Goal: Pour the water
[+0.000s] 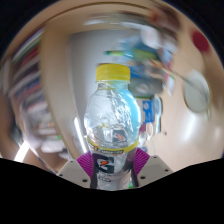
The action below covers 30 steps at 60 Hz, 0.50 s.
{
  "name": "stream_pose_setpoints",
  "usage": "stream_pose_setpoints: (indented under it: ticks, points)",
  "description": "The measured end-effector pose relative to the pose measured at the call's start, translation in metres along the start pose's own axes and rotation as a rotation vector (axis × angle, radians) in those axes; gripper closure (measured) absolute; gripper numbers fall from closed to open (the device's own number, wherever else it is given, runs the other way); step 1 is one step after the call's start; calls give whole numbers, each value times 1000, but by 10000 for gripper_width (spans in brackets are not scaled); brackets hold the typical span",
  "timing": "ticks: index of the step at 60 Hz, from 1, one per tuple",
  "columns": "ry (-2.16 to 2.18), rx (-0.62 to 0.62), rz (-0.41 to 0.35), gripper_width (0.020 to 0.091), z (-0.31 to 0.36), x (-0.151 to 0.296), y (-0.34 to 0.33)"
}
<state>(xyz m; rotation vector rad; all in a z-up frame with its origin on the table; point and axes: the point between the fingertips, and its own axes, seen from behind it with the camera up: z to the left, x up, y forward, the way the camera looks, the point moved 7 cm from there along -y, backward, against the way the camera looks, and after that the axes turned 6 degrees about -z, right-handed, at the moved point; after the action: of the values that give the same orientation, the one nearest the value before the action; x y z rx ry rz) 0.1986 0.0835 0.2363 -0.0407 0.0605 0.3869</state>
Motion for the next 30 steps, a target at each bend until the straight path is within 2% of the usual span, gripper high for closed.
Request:
stream_pose_setpoints:
  ticks: [4, 7, 10, 12, 17, 20, 23, 29, 30]
  points:
    - [-395, -22, -24, 628, 42, 14, -14]
    - [-657, 14, -87, 627, 72, 47, -27]
    - [-867, 19, -178, 628, 119, 68, -34]
    - [-990, 53, -246, 626, 135, 100, -48]
    - [-1236, -28, -408, 618, 167, 152, -65]
    - [-1370, -104, -504, 616, 160, 194, -74]
    - [-1462, -200, -552, 610, 135, 233, -84]
    - [-1580, -356, -538, 597, 45, 300, -95]
    - [-1585, -403, -513, 596, 31, 294, -89]
